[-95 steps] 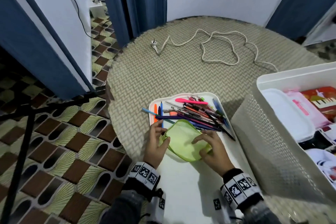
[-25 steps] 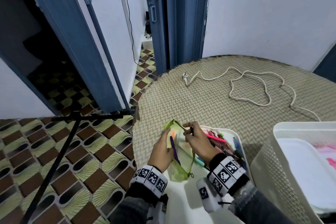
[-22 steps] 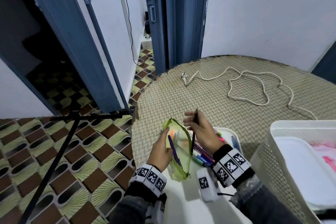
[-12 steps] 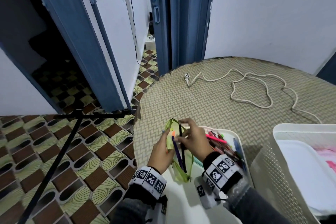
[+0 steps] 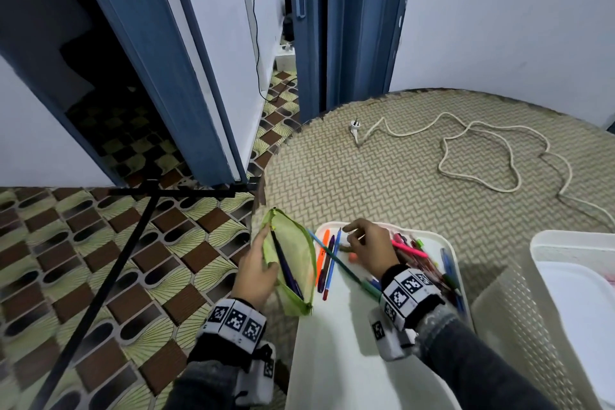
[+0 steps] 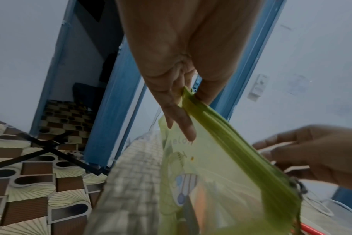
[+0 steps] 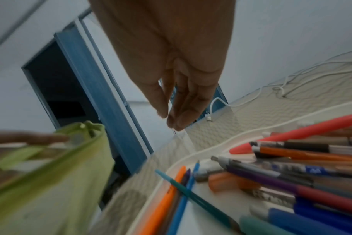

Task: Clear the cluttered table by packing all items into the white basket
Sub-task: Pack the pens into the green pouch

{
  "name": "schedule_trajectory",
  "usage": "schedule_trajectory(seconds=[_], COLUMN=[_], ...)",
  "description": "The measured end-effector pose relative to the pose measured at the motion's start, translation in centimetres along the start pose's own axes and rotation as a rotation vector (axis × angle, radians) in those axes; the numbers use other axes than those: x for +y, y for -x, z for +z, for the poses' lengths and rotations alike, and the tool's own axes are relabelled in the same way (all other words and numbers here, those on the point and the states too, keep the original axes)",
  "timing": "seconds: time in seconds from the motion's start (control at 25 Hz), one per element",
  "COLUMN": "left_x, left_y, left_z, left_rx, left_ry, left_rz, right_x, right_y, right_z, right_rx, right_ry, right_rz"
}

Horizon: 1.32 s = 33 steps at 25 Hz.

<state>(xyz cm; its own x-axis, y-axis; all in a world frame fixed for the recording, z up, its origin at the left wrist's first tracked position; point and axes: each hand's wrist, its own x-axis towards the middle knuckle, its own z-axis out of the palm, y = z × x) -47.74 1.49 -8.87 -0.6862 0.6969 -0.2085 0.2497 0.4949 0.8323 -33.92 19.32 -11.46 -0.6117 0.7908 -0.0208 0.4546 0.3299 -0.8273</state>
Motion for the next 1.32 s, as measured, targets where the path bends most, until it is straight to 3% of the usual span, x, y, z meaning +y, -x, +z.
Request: schedule_trajectory(seconds=[0.16, 0.24, 0.6, 0.8, 1.0, 1.2, 1.32], left_x=[-1.3, -1.7, -3.7, -4.6, -5.6, -5.8, -5.5], left_y=[-1.0, -1.0, -1.5, -1.5, -1.5, -1.4, -1.3], left_z=[-1.5, -1.6, -1.1, -1.4, -1.4, -1.4, -1.3], left_rx=[0.048, 0.038, -0.014, -0.006, 0.018, 0.028, 0.023], left_ry=[-0.012, -0.013, 0.006, 0.011, 0.004, -0.011, -0.006], left_rz=[-0.035, -0.041, -0.071, -0.060, -0.076, -0.057, -0.056], right_x=[2.1, 2.8, 3.1, 1.5, 2.1, 2.1, 1.6], right_y=[-1.6, -1.5, -2.0, -3.3, -2.9, -2.7, -2.6], right_z=[3.4, 4.9, 8.6, 10.6, 10.9, 9.9, 9.4], right_rx=[-0.274, -0.326, -0.119, -0.122, -0.083, 0.020, 0.027], right_ry=[0.297, 0.367, 0.129, 0.291, 0.291, 0.005, -0.187], right_rz=[0.038, 0.077, 0.246, 0.319, 0.412, 0.478, 0.384])
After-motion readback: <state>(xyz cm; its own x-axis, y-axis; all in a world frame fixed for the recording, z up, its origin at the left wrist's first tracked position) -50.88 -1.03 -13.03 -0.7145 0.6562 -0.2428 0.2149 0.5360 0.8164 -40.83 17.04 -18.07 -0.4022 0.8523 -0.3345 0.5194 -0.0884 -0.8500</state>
